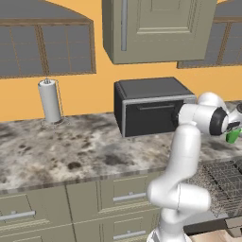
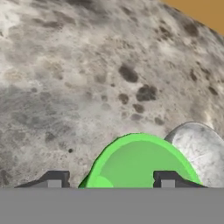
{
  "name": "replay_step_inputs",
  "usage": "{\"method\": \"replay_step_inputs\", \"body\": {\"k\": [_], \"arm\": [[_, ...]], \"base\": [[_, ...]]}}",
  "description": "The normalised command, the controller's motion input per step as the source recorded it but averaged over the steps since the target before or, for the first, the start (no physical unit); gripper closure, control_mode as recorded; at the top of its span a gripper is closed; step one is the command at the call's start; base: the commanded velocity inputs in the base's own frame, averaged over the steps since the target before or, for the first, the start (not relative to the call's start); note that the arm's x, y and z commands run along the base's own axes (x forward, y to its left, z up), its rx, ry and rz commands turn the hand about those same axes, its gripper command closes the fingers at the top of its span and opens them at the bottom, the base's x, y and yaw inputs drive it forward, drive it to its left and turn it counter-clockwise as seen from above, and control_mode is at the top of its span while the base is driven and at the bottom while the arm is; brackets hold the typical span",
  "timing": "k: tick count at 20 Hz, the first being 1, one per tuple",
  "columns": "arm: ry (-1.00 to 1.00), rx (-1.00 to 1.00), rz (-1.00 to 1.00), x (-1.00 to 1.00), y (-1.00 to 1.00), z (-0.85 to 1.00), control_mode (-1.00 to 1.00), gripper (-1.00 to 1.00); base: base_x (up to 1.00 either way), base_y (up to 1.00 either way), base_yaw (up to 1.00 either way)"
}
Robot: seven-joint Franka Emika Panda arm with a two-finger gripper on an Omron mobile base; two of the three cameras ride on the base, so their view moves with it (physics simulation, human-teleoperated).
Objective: Pick up the cup and bowl from the counter, place them in the dishwasher, and close the dishwasher door.
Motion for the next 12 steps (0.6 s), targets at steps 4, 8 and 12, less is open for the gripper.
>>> {"method": "replay_step_inputs", "body": {"k": [4, 8, 12], "arm": [[0.0, 0.04, 0.0, -0.02, 0.0, 0.0, -1.0, 1.0], [-0.08, 0.01, 0.01, -0.41, 0.0, 0.0, -1.0, 1.0], [-0.2, 0.0, 0.0, -0.7, 0.0, 0.02, -1.0, 1.0]], "base": [[0.0, 0.0, 0.0], [0.0, 0.0, 0.0], [0.0, 0.0, 0.0]]}}
